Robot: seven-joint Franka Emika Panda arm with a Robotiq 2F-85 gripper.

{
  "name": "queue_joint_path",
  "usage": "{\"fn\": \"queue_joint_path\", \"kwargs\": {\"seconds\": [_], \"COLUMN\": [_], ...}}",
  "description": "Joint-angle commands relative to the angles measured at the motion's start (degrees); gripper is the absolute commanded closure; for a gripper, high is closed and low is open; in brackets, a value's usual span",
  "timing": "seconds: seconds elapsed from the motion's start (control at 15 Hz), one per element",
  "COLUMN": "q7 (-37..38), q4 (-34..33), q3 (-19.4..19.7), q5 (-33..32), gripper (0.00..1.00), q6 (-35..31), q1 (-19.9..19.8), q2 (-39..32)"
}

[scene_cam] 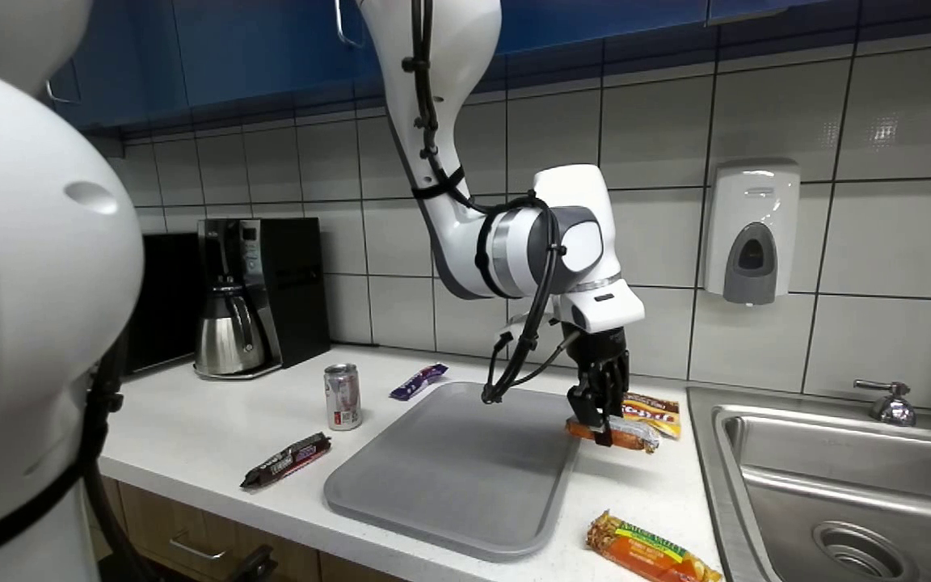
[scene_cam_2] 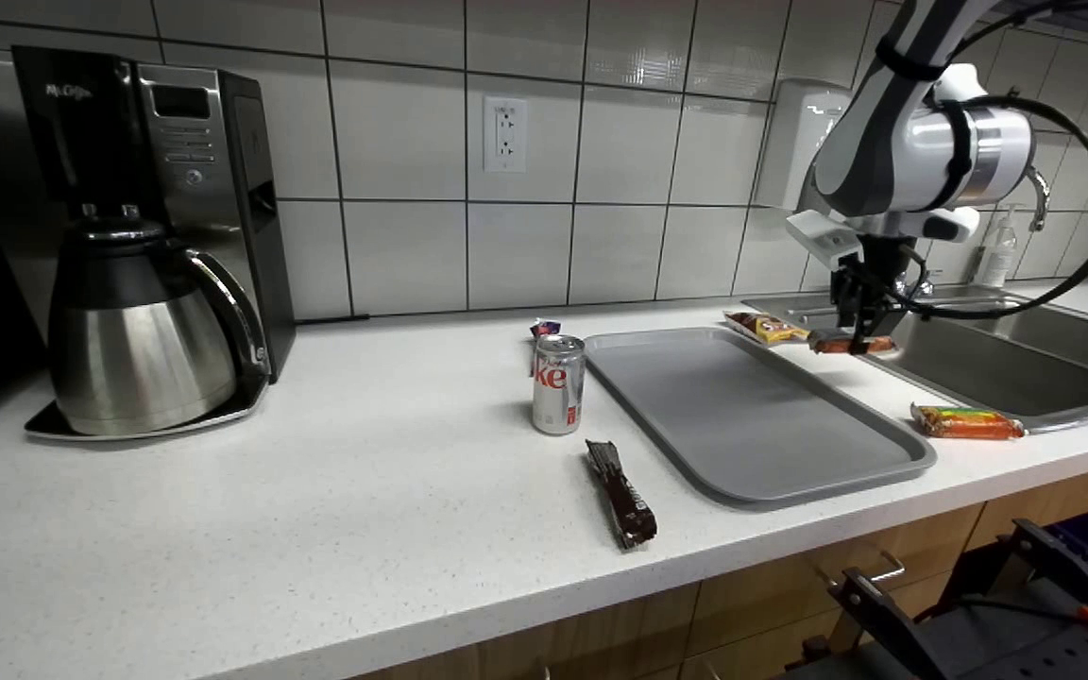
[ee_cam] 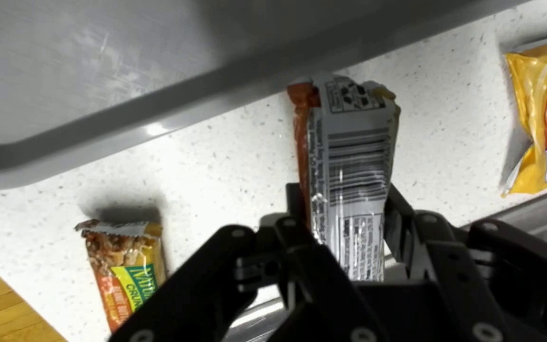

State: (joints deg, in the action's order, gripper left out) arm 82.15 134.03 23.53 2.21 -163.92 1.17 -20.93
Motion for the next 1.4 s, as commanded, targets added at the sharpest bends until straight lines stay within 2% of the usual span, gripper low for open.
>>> {"fn": "queue_joint_path", "kwargs": {"seconds": [0.0,0.4,1.33], "q7": [-1.87,-2.08,-3.42], "q4": [0.77,-0.34,-3.33], "q3": [1.15,2.71,2.33], "q5": [-1.33,-1.47,-0.25], "gripper": [0.84,0.84,0.84], "q6": [1.61,1.72,2.02], "q1": [-1.31,-1.76,-3.16], "q2": [1.43,-0.17,-5.67]}}
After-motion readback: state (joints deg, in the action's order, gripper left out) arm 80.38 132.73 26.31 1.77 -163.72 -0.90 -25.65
